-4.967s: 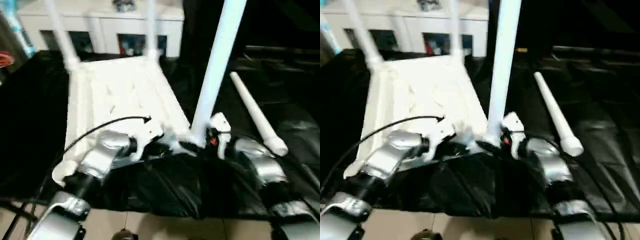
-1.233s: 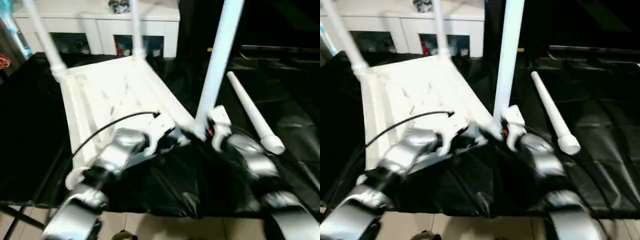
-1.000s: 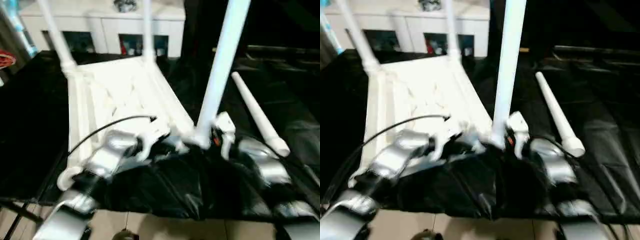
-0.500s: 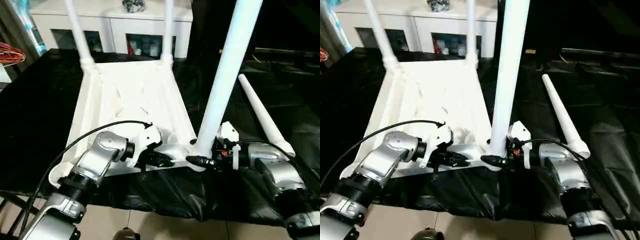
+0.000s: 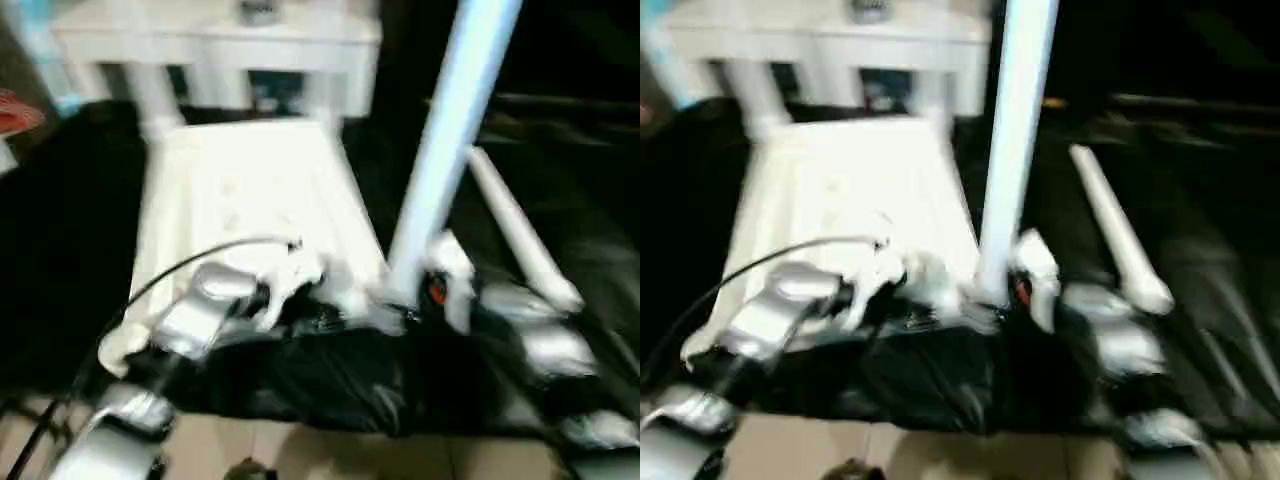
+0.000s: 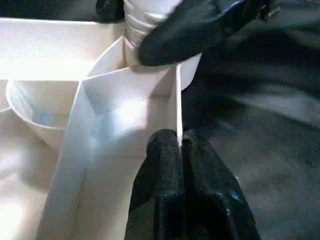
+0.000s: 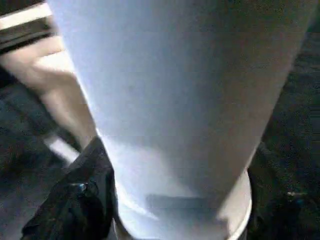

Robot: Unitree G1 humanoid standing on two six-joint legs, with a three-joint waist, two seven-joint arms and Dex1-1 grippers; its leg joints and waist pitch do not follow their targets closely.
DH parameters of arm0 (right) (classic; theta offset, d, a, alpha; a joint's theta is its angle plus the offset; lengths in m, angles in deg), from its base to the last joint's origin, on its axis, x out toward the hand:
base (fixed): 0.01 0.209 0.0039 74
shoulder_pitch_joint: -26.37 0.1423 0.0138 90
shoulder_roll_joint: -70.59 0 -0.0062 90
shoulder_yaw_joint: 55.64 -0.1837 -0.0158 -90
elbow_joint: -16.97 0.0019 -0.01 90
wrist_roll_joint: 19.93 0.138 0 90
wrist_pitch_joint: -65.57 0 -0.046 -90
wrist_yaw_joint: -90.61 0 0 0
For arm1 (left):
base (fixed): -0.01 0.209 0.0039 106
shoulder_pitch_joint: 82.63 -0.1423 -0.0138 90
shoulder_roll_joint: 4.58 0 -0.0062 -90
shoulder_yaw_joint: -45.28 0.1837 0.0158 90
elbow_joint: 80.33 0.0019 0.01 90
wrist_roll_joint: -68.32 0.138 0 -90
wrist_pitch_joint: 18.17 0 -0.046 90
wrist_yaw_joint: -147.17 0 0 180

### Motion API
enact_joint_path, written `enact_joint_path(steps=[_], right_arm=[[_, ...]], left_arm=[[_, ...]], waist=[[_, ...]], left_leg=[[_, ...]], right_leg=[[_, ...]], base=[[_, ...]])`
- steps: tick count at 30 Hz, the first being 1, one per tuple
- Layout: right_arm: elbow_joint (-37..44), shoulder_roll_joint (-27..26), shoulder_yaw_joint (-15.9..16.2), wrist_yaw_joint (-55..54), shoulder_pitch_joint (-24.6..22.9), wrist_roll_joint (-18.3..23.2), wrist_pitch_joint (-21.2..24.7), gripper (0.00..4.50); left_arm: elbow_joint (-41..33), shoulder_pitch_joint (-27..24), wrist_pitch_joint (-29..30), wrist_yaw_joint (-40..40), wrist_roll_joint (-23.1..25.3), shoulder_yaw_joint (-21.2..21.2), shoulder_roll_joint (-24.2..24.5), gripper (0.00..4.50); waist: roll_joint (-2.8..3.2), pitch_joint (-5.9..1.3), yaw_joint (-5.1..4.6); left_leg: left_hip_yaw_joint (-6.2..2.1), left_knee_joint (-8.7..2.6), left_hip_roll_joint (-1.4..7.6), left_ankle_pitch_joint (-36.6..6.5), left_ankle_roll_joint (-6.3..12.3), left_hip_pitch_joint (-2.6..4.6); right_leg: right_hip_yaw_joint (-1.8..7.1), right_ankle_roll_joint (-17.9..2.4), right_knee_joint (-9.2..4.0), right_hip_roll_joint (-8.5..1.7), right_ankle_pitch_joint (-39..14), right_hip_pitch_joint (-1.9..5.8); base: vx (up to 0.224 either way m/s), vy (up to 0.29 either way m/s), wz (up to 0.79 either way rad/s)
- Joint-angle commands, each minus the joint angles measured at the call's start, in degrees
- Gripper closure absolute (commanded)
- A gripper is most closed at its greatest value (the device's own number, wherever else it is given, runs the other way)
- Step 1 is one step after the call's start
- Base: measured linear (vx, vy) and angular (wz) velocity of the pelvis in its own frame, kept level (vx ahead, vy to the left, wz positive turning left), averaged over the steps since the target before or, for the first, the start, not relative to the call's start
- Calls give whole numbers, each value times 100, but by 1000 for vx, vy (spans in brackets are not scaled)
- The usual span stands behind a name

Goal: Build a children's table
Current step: Rotate leg to tighten

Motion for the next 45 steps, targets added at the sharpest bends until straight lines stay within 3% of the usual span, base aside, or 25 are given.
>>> enact_joint_path(steps=[1,4,6,7,8,11,19,24,28,31,35,45], right_arm=[[-380,-192,149,-490,-7,-275,120,173],[-1003,-571,29,-1659,353,-442,-7,173],[-1189,-680,-28,-1768,458,-445,-183,173],[-1238,-702,-41,-1780,483,-442,-229,138],[-1308,-743,-87,-1733,526,-390,-298,104],[-1377,-786,-170,-1549,582,-254,-343,91],[-1383,-522,-84,-1087,514,-345,-709,14],[-894,-228,15,19,256,-149,-739,14],[-315,102,217,1074,-69,29,-632,14],[-16,343,341,1653,-243,120,-545,14],[694,706,517,2478,-577,296,-157,47],[1300,924,765,2954,-822,340,250,133]], left_arm=[[-183,258,-157,-112,-236,-9,-392,450],[169,456,-88,-920,-120,-122,-775,450],[265,500,-130,-1116,-48,-138,-866,450],[290,510,-146,-1152,-29,-144,-884,450],[311,515,-202,-1144,-14,-141,-906,450],[292,494,-303,-982,-43,-103,-889,450],[-35,258,-463,-291,-216,57,-649,450],[-204,136,-500,134,-311,78,-424,450],[-379,36,-527,617,-429,99,-199,450],[-534,-37,-515,949,-509,125,-31,450],[-731,-116,-377,1422,-615,157,251,450],[-833,-155,-305,1763,-675,188,455,450]], waist=[[-60,-355,-5],[-53,-360,-47],[-53,-372,-48],[-53,-372,-41],[-58,-389,-30],[-50,-401,-18],[-47,-406,-7],[-54,-410,15],[-63,-402,99],[-49,-394,134],[-39,-394,179],[-42,-393,272]], left_leg=[[-119,-429,205,-2087,-23,146],[-111,-430,200,-1950,19,131],[-119,-423,199,-1951,2,132],[-111,-421,199,-1948,42,130],[-103,-417,206,-1901,89,123],[-91,-425,218,-1739,166,96],[-79,-421,233,-1603,257,87],[-68,-412,245,-1552,372,86],[-64,-408,263,-1502,430,75],[-56,-418,269,-1566,399,92],[-61,-426,277,-1651,348,117],[-76,-442,285,-1676,229,118]], right_leg=[[249,-850,-584,-408,-2858,211],[246,-856,-575,-387,-2763,198],[235,-854,-577,-402,-2785,215],[241,-858,-583,-399,-2712,210],[254,-892,-565,-402,-2558,217],[264,-1053,-499,-378,-2060,240],[274,-1217,-450,-387,-1753,272],[279,-1243,-440,-372,-1610,279],[273,-1251,-418,-375,-1605,301],[279,-1237,-432,-369,-1770,259],[288,-1199,-447,-368,-1880,250],[298,-1139,-452,-392,-1979,243]], base=[[0,0,0],[0,0,0],[0,0,0],[0,0,0],[0,0,0],[0,0,0],[0,0,0],[0,0,0],[0,0,0],[0,0,0],[0,0,0],[0,0,0]])
